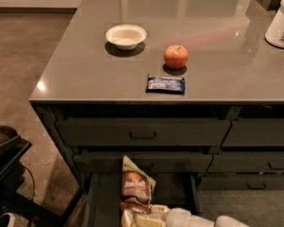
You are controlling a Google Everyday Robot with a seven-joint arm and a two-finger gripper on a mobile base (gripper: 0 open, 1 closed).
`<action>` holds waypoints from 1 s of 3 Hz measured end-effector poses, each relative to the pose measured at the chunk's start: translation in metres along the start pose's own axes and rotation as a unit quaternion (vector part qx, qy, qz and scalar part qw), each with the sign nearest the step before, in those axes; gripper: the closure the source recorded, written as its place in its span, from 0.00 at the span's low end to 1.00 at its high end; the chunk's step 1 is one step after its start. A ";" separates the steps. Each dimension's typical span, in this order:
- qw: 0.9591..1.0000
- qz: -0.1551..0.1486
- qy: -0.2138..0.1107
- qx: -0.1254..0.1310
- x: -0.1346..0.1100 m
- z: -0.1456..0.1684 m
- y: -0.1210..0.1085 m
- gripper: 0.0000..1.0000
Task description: Place brown chip bag into bottom drawer
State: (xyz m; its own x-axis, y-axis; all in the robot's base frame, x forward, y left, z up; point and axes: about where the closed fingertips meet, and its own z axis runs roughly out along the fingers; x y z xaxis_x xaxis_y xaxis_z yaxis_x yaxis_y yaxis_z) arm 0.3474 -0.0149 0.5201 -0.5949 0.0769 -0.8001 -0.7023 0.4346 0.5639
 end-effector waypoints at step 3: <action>0.997 0.069 -0.025 0.000 0.037 0.002 -0.035 1.00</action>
Offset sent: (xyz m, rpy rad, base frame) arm -0.0108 0.0008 -0.0296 0.0557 0.0692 -0.0186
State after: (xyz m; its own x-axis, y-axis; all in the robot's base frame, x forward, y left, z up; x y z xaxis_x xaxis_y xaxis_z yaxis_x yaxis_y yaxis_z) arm 0.3510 -0.0260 0.4702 -0.6657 0.1795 -0.7243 -0.6158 0.4161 0.6691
